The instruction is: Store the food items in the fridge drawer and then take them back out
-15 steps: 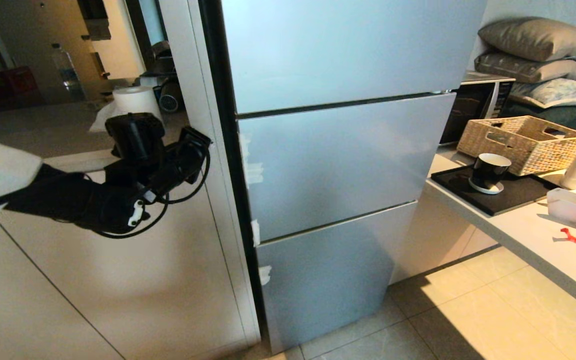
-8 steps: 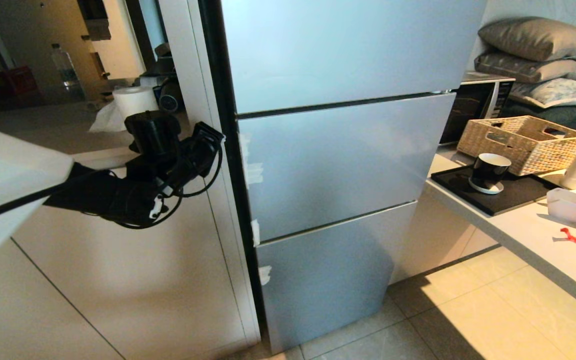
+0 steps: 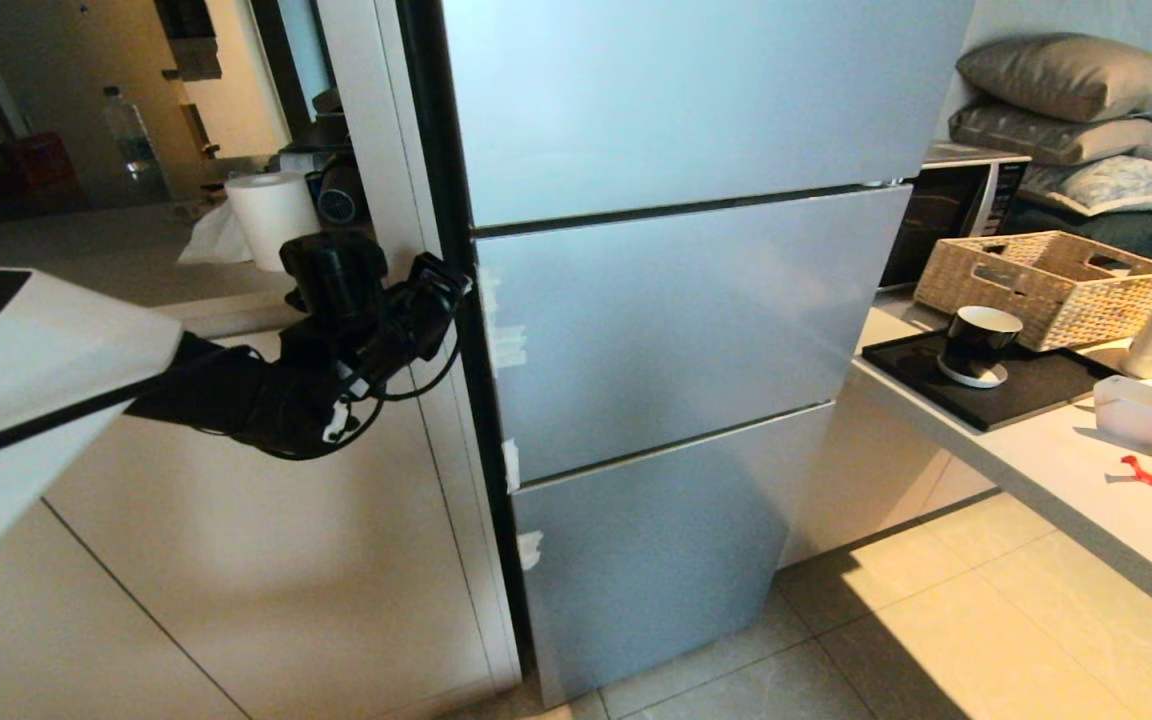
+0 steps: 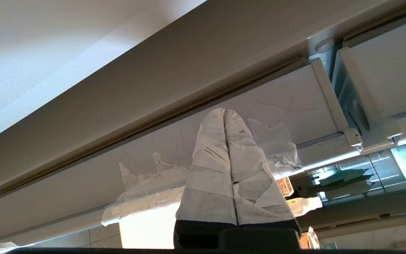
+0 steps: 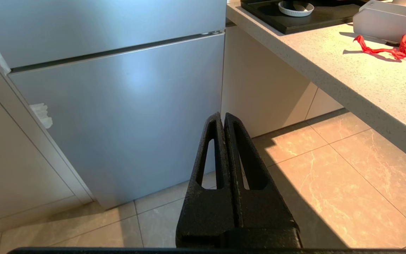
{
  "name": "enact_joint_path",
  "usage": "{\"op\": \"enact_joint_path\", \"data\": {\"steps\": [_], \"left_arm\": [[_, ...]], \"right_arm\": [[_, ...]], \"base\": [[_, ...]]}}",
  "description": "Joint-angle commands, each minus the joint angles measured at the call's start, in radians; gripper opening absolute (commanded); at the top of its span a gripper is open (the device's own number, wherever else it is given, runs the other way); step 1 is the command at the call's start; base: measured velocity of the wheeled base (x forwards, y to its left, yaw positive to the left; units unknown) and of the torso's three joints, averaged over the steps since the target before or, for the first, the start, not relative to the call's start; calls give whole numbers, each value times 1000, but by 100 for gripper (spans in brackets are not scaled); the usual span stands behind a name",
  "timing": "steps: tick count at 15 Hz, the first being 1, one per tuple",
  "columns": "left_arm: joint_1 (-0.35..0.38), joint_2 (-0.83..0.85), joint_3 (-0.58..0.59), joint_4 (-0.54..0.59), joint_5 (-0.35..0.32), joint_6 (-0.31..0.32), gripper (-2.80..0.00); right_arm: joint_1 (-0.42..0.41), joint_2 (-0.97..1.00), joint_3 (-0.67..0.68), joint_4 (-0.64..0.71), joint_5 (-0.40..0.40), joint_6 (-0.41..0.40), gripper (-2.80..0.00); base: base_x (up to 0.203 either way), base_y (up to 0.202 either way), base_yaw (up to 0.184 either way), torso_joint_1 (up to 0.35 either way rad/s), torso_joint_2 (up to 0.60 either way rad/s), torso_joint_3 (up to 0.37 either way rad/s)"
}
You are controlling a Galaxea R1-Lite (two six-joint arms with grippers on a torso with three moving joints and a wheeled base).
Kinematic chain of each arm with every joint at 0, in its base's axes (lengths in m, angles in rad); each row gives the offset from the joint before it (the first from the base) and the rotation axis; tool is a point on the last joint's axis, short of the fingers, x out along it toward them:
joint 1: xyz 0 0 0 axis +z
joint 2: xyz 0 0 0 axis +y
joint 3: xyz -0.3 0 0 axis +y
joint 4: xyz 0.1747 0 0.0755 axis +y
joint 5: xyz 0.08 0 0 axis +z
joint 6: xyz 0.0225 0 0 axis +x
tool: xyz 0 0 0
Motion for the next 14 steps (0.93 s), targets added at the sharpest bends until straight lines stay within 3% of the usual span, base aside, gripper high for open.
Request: {"op": "enact_joint_path", "data": {"steps": [1,14], "left_arm": [[-14,-1,1,-5,0,-6,-280],[-44,31,-11,-6,-26,-4,-280]], "right_arm": [[0,1,0,0,0,0,-280],[0,0,0,0,0,0,-280]], "base": [[0,0,0,0,0,0],[0,0,0,0,0,0]]}}
